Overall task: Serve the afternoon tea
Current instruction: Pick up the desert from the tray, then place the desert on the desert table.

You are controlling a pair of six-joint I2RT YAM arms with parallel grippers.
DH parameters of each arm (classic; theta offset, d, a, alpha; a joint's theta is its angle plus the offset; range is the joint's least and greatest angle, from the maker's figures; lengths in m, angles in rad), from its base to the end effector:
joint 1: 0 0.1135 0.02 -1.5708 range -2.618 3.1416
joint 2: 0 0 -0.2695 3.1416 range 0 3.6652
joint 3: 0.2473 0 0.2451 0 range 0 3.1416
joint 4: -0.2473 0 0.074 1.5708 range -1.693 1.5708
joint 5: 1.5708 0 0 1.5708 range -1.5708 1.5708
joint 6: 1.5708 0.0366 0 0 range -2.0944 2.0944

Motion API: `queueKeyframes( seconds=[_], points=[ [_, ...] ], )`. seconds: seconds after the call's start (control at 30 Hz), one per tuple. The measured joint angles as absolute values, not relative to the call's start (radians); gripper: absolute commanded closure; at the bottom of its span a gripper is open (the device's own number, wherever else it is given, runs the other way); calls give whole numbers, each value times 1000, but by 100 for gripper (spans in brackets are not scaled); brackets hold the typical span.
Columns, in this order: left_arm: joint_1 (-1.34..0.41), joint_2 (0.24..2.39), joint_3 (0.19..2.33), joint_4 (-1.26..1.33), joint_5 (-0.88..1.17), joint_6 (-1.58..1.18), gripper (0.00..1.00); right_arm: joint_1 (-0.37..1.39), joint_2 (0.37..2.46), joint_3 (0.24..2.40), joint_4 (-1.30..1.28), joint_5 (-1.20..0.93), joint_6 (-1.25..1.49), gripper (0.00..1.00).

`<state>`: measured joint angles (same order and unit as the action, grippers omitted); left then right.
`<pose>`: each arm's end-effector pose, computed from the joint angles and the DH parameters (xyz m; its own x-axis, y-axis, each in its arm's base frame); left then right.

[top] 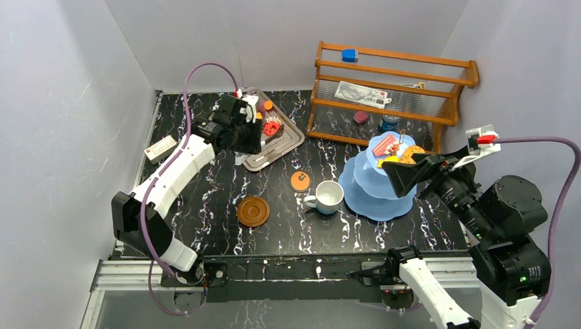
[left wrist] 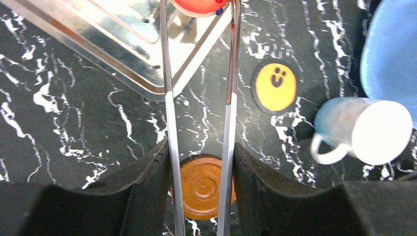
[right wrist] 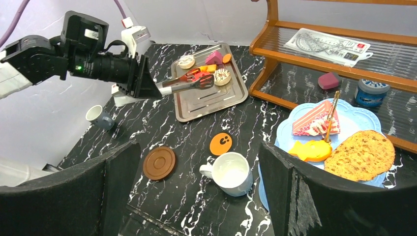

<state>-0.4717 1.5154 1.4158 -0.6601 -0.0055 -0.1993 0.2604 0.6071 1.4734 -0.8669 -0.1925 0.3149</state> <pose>0.2920 -0.1487 0.3425 -0.6906 0.1300 -0.7114 0.3205 0.9369 -0.1398 0.0144 0.0111 0.4871 -0.1361 0.2784 -0.9508 -0.4159 0.8550 0.3098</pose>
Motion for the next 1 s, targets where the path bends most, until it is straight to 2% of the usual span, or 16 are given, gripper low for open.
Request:
queueKeyframes(
  seconds=[0.57,1.0],
  points=[
    [-782,1504,1502,-616,112,-267,67,260,617,1498,-874,-167,309,1],
    [-860,1583,1522,-535,172,-270,67,260,617,1504,-874,-166,308,1]
  ],
)
